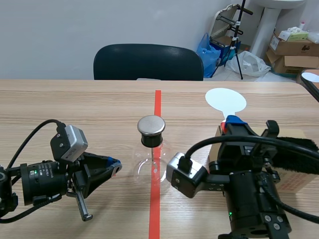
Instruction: Do the electroscope experiment
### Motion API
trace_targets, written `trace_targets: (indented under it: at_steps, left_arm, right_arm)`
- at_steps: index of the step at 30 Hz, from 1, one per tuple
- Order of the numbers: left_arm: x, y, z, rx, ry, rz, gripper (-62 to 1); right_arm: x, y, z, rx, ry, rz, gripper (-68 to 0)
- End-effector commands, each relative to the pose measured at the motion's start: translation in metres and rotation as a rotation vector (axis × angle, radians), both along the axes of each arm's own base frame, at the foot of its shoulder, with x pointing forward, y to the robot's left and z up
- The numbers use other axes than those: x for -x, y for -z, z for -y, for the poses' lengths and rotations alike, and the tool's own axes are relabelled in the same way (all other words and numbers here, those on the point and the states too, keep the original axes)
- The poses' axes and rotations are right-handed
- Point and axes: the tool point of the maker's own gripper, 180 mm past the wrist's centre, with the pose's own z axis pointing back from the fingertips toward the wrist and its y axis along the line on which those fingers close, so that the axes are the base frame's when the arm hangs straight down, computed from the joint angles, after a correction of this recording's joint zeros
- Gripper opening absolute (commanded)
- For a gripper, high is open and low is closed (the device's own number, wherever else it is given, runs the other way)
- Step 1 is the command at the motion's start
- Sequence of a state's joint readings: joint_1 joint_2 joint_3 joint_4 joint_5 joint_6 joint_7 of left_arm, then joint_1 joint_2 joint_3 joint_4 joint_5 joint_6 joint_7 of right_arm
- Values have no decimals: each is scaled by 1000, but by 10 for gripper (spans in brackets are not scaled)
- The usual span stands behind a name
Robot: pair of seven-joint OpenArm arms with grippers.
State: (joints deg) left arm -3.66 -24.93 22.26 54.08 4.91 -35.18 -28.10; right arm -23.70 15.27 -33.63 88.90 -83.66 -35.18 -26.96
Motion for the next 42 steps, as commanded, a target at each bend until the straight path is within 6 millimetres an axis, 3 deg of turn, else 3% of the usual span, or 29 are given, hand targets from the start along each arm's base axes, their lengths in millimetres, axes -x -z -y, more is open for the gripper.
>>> trace_targets:
  at_steps: [1, 11, 16, 20, 28, 36, 39, 42]
  left_arm:
    - [-4, -7, 1, 29, -8, 14, -577]
    - [0, -5, -2, 25, -7, 5, -578]
    - [31, -13, -12, 15, 26, -5, -578]
    - [68, -49, -17, 97, 76, 27, -578]
    - [113, -112, -29, 117, 102, 119, -577]
    - [143, -132, -33, 91, 102, 95, -570]
    - [145, -136, -32, 90, 107, 101, -450]
    - [144, -141, -32, 105, 107, 116, -198]
  right_arm:
    - [-4, -17, 6, -28, 25, 46, -665]
    - [18, -13, 23, -14, 8, 43, -665]
    - [33, -14, 31, 18, -50, 67, -665]
    - [43, -8, 41, 11, -73, 43, -665]
    - [53, 9, 59, -6, -41, -2, -665]
    - [50, 25, 56, 6, -55, -36, -665]
    - [47, 27, 55, 6, -54, -36, -665]
    - [44, 29, 59, 24, -29, -40, -665]
